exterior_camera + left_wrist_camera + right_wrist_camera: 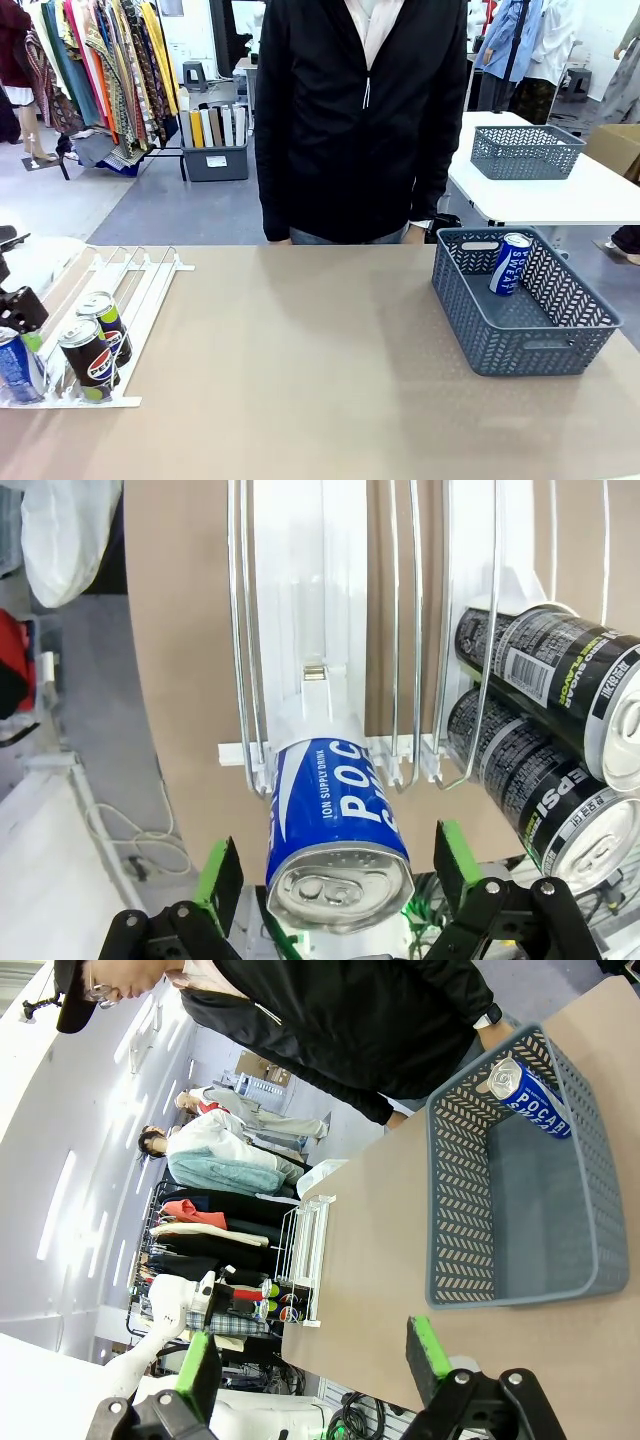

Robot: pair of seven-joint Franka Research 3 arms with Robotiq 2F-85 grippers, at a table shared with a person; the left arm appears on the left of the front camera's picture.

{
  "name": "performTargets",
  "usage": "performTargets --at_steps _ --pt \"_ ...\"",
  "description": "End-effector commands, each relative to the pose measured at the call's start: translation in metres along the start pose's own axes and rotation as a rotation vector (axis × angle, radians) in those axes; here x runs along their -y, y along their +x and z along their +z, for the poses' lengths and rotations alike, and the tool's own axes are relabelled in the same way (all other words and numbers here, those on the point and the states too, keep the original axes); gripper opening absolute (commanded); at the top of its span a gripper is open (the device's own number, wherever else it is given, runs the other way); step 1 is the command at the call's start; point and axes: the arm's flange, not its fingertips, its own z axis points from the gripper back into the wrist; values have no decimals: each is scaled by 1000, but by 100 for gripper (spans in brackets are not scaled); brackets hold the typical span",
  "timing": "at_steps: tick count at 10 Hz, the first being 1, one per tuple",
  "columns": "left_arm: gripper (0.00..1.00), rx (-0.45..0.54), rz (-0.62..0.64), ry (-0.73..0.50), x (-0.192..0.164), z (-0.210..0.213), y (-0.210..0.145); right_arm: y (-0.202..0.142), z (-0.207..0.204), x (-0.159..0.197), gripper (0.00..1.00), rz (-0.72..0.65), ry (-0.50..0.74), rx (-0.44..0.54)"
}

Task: Retrieve and store the cans from the dispenser.
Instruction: Pick up the last remaining can from one row of the Automatic Can Dispenser and place it in the middle of the table.

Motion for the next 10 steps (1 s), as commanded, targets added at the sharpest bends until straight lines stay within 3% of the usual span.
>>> performTargets --at_steps 1,2,8,10 --pt "54 9 24 24 4 -6 -10 3 -1 -1 100 26 19 17" --pt "0 16 12 23 5 -6 -8 3 -1 -1 100 26 19 17" --pt "0 37 14 24 5 3 -11 3 -1 -1 100 26 19 17" --pt "0 93 -3 30 6 34 -21 3 -1 -1 100 26 19 17"
